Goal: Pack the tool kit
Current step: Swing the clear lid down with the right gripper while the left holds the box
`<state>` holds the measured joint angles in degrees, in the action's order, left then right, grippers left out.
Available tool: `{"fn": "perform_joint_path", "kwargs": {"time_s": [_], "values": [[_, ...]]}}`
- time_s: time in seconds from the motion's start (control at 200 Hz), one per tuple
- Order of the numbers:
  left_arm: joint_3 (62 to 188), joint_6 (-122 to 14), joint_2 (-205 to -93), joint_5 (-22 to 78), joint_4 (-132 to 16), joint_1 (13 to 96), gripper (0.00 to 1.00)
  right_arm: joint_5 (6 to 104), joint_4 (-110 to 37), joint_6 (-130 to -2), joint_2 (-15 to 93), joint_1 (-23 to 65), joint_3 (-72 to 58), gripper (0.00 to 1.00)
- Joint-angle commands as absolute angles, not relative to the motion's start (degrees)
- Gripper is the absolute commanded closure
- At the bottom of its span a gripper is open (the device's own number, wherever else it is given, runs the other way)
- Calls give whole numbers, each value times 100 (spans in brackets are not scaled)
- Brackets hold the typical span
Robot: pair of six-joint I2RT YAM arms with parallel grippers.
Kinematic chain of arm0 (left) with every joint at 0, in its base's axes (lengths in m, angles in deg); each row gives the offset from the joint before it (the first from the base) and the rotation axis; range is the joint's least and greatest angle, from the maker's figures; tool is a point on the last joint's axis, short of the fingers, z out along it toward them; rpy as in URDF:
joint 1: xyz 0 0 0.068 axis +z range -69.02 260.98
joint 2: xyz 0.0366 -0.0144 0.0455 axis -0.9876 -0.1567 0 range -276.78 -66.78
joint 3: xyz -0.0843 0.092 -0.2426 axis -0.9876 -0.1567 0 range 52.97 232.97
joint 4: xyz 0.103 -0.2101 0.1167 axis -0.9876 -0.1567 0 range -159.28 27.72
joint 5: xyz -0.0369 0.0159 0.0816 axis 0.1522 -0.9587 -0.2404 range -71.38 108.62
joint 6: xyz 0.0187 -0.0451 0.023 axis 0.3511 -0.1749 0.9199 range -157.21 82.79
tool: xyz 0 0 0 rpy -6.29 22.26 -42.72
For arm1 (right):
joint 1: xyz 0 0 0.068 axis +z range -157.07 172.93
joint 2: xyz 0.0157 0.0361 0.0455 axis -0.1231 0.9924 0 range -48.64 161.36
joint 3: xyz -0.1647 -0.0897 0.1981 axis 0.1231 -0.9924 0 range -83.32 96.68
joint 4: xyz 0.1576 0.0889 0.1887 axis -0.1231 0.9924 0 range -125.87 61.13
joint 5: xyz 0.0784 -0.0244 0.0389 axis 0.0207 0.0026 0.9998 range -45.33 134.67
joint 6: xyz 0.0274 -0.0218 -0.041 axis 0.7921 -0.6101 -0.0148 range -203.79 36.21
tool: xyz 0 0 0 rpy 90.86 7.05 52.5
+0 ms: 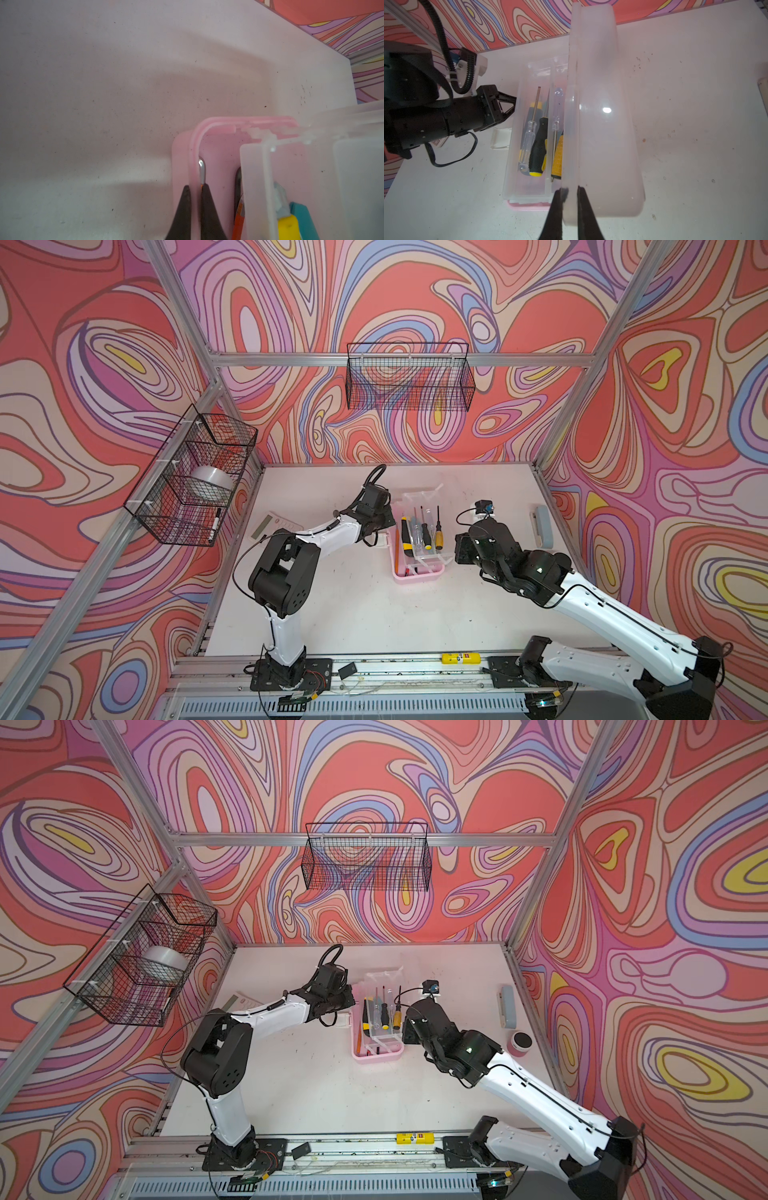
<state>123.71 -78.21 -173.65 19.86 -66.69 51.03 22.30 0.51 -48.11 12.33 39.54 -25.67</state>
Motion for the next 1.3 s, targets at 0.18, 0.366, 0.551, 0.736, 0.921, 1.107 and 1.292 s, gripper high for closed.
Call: {"fn": "perform_joint_path", "kwargs": {"time_s": [0.18, 0.366, 0.551, 0.736, 0.921, 1.107, 1.292], "values": [[12408, -7694, -17154, 3002, -6525, 4793, 100, 2636, -905, -4352, 1665, 4343, -2446, 98], [12416, -7702, -17119, 2914, -6552, 4803, 100, 2759, -989, -4366, 1761, 4373, -2373, 92], [12291, -7836, -17000, 2622, -6573, 4807, 100, 2576, -978, -4329, 1806, 4369, -2400, 92], [12093, -8149, -16839, 2018, -6721, 4845, 100, 2496, -950, -4295, 1863, 4373, -2522, 92], [12183, -8301, -16899, 1951, -6895, 4949, 100, 2587, -987, -4310, 2041, 4373, -2564, 91], [12377, -8237, -16865, 1757, -7135, 4977, 72, 2728, -1036, -4407, 2236, 4372, -2501, 91], [12474, -8142, -16713, 1522, -7337, 5100, 57, 2951, -1016, -4515, 2459, 4373, -2364, 91]]}}
